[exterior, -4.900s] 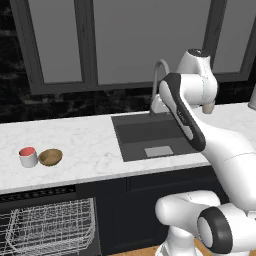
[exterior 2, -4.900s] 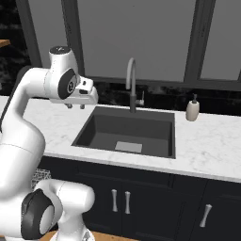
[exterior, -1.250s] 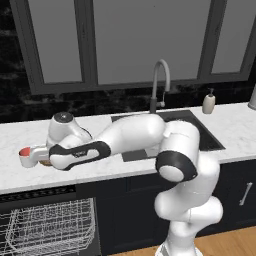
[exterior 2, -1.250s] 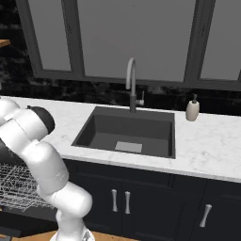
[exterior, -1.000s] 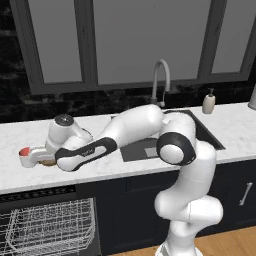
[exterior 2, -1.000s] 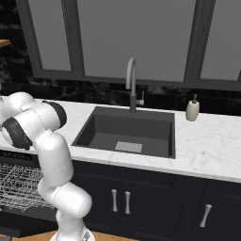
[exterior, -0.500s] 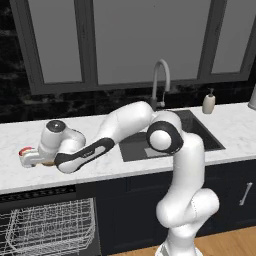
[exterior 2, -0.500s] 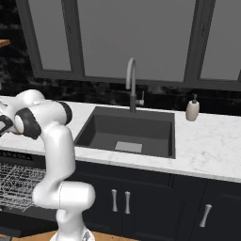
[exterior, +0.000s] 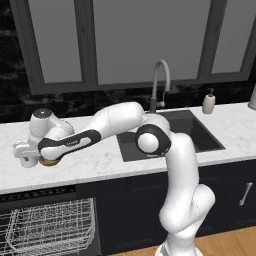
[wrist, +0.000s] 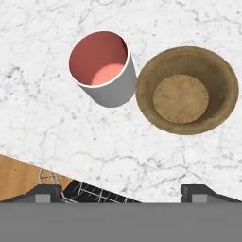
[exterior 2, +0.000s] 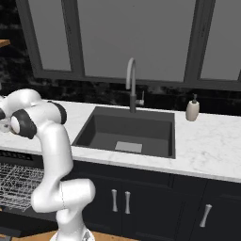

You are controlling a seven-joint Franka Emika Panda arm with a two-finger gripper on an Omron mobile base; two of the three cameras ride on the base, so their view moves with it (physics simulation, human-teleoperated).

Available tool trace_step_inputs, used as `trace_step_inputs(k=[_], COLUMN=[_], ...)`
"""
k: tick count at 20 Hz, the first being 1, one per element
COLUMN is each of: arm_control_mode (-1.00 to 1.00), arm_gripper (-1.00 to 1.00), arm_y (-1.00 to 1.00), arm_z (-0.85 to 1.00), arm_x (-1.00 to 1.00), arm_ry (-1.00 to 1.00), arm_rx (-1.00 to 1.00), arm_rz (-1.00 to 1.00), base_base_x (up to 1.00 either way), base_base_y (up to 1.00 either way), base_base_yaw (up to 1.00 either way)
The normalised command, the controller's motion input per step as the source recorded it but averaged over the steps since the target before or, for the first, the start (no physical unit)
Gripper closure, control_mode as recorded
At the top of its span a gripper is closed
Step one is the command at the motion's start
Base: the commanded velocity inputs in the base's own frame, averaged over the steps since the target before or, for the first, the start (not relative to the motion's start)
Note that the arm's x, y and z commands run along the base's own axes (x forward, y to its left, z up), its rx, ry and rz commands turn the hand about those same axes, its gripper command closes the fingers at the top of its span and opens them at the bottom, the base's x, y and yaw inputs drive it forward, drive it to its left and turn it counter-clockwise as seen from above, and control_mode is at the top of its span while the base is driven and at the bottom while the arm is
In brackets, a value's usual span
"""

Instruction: Pick up the cup and bowl from the counter, place them in the dishwasher, and close the dishwasher door.

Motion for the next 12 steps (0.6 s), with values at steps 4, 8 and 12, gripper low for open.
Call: trace_step_inputs(k=[4, 8, 12], arm_control_mode=[-1.00, -1.00, -1.00], arm_gripper=[-1.00, -1.00, -1.00], arm_y=[0.00, 0.15, 0.21], arm_z=[-0.06, -0.06, -0.03], arm_x=[0.37, 0.38, 0.45], arm_ry=[0.00, 0.00, 0.00], arm_rx=[0.00, 0.00, 0.00], arm_rz=[0.00, 0.00, 0.00], base_base_x=[0.00, 0.00, 0.00], base_base_y=[0.00, 0.00, 0.00], base_base_yaw=[0.00, 0.00, 0.00])
